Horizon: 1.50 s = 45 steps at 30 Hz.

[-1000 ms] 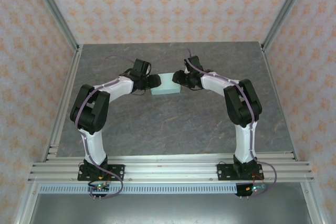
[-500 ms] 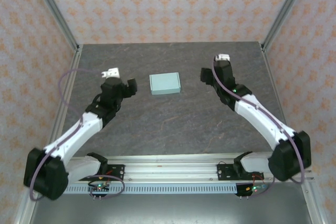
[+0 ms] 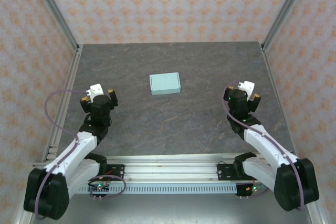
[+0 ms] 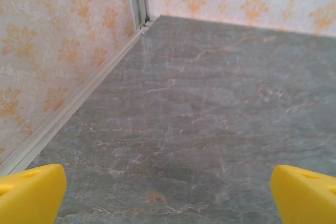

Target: Fold the paper box

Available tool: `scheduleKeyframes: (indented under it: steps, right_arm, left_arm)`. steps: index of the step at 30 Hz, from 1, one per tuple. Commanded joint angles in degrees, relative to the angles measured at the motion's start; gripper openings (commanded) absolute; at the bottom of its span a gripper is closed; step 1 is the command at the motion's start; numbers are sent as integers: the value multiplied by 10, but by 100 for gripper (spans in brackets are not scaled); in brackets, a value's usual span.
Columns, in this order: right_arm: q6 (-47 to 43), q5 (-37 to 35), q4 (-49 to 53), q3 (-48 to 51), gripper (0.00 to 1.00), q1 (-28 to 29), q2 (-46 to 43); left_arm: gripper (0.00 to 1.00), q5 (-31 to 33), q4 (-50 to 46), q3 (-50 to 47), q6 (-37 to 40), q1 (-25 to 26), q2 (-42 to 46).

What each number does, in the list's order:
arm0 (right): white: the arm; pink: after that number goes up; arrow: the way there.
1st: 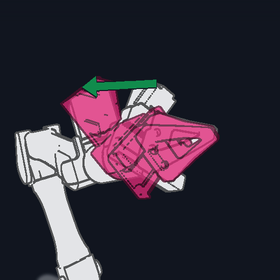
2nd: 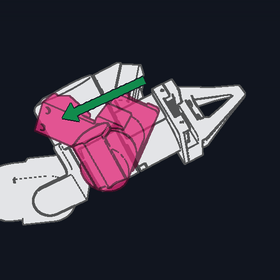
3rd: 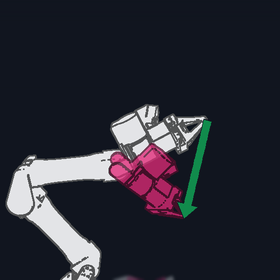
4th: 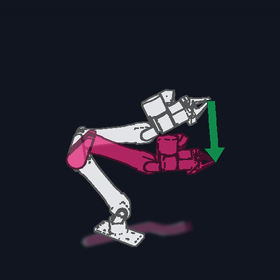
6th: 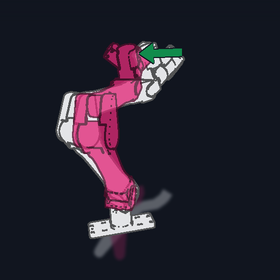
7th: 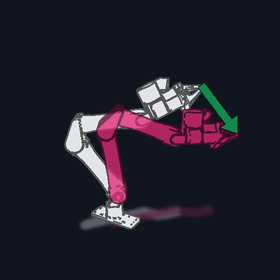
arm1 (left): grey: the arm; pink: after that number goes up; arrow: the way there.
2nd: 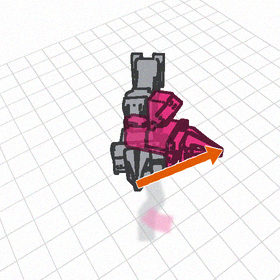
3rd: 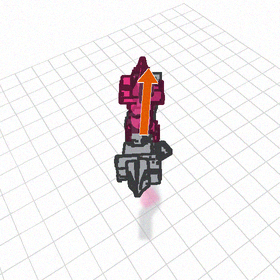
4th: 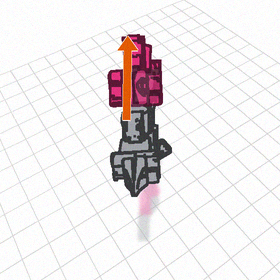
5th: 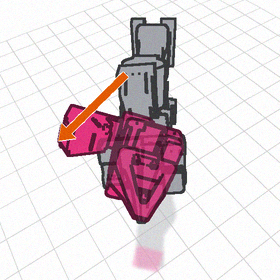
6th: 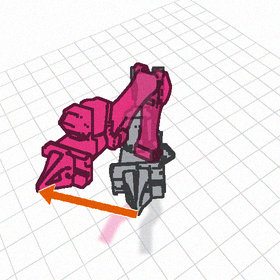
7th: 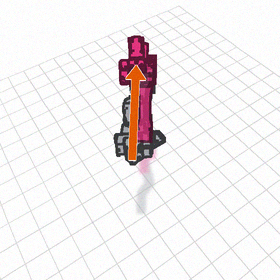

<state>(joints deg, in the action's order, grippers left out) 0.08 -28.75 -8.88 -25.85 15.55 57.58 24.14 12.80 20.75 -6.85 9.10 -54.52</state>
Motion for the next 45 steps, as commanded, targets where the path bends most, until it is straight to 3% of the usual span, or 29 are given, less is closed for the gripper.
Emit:
scheduleKeyframes:
  steps: [1, 5, 8, 16, 18, 25, 30, 32, 33, 45]
  right_arm:
    - [-10, -10, -97, 12, 99, -7, 37]
    - [-27, 7, -170, 38, 99, -13, 88]
    - [-31, 30, -232, 59, 99, -20, 126]
    - [-41, 103, -321, 74, 99, -44, 157]
    - [-55, 119, -337, 72, 99, -47, 169]
    - [-77, 150, -457, 82, 99, -66, 262]
    - [-39, 191, -431, 43, 99, -109, 311]
    - [-21, 235, -338, 14, 99, -133, 291]
    - [-21, 238, -370, 22, 99, -136, 299]
    - [-23, 242, -354, 19, 99, -136, 293]
  left_arm:
    - [100, -64, 127, -21, 40, -22, -54]
    - [100, -101, 219, -21, 46, -35, -147]
    - [100, -124, 235, -2, 57, -38, -183]
    - [100, -185, 347, 19, 84, -59, -320]
    - [100, -208, 286, 41, 77, -69, -311]
    - [100, -211, 296, 38, 77, -70, -313]
    - [100, -211, 295, 39, 78, -70, -313]
    - [100, -211, 295, 38, 78, -70, -313]
    - [100, -211, 295, 39, 78, -70, -313]
    - [100, -211, 294, 39, 78, -70, -313]
